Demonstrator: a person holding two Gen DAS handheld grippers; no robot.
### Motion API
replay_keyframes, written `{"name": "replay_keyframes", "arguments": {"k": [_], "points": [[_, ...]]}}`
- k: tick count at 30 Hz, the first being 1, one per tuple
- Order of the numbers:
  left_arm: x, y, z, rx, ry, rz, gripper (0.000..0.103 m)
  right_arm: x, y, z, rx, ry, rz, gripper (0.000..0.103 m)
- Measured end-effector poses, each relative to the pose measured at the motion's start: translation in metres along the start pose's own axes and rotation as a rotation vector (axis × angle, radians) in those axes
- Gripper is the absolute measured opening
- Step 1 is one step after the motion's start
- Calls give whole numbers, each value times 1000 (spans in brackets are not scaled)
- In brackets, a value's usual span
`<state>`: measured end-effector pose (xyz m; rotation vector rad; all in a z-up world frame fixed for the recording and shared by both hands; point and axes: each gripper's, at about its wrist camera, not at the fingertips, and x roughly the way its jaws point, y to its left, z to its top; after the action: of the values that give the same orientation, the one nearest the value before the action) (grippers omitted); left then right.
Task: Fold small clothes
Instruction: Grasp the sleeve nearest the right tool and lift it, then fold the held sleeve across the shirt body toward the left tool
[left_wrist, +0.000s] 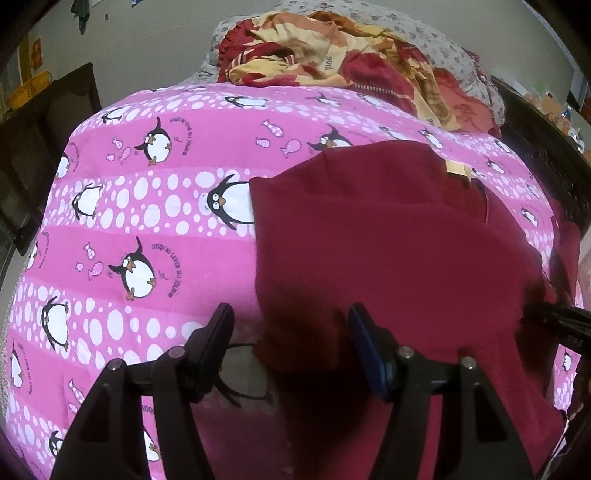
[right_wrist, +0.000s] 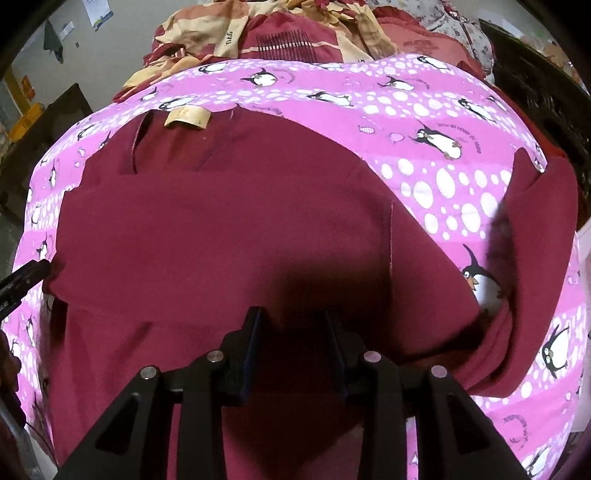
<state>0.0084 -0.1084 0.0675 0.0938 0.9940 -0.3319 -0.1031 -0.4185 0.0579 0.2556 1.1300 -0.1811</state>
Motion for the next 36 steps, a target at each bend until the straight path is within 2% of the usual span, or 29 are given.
{"name": "replay_keyframes", "arguments": {"k": [4,8,10,13,17,20,23,24,26,29,34,36], "points": [[3,-1,-2,-9,9,-4,63,-8,-2,-5,10,-8,9,40],[18,-2,-11,-11,60,1,65,-5,-3,-9,14,-1,3,51],[30,2,-16,-36,97,-6,69,1,-3,-10,19,15,2,51],[32,9,-19,-100,100,-30,71,5,-3,-12,24,16,0,52],[23,6,-19,-85,96,-24,71,-10,-9,-11,38,-15,34,52],[7,4,-16,-71,58,-28,71,-37,-27,-9,60,-91,35,52],[-3,5,-12,-77,37,-37,71,-59,-61,-3,103,-147,0,55],[-5,6,-11,-82,37,-42,71,-65,-76,-1,132,-160,-11,60],[-5,7,-10,-94,39,-52,71,-73,-106,3,202,-173,-23,64],[-4,6,-9,-101,43,-54,71,-76,-150,5,301,-178,-26,64],[7,-2,-11,-91,78,-55,71,-76,-176,11,347,-185,-49,64],[8,-5,-11,-85,80,-52,71,-73,-174,19,338,-187,-58,64]]}}
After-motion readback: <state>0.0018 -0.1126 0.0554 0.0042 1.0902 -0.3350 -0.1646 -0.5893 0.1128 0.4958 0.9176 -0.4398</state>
